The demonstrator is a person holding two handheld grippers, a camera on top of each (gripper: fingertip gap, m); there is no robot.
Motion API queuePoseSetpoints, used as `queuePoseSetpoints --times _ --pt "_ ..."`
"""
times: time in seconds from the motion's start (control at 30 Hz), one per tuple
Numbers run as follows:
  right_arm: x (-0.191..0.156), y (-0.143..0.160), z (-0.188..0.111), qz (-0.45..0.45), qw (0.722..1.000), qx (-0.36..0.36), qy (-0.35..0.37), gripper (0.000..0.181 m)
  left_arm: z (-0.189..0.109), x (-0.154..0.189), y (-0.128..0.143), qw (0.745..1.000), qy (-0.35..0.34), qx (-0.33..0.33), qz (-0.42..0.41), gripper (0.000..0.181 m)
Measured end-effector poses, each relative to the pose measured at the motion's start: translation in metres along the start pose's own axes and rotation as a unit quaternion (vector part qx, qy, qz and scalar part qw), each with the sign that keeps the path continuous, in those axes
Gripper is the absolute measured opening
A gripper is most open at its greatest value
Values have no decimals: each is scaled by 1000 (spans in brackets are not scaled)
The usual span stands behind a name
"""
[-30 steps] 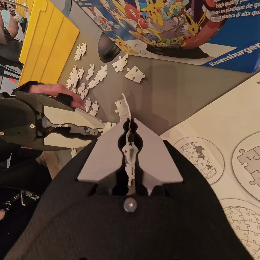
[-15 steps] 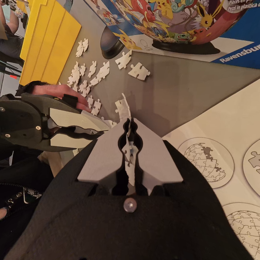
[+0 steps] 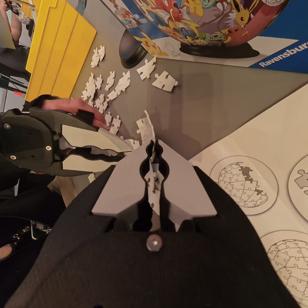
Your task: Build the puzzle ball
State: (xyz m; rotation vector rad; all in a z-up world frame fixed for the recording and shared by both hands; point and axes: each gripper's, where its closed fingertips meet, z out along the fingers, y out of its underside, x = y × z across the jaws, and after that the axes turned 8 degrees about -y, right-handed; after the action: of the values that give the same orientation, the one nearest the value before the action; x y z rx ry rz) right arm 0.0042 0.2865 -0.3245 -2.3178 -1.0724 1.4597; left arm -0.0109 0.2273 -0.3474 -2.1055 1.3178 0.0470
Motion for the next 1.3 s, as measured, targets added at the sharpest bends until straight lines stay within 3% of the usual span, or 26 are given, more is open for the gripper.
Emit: queuePoseSetpoints --times 1.3 --pt "3 6 9 2 1000 -15 6 1 2 -2 -10 1000 14 0 17 12"
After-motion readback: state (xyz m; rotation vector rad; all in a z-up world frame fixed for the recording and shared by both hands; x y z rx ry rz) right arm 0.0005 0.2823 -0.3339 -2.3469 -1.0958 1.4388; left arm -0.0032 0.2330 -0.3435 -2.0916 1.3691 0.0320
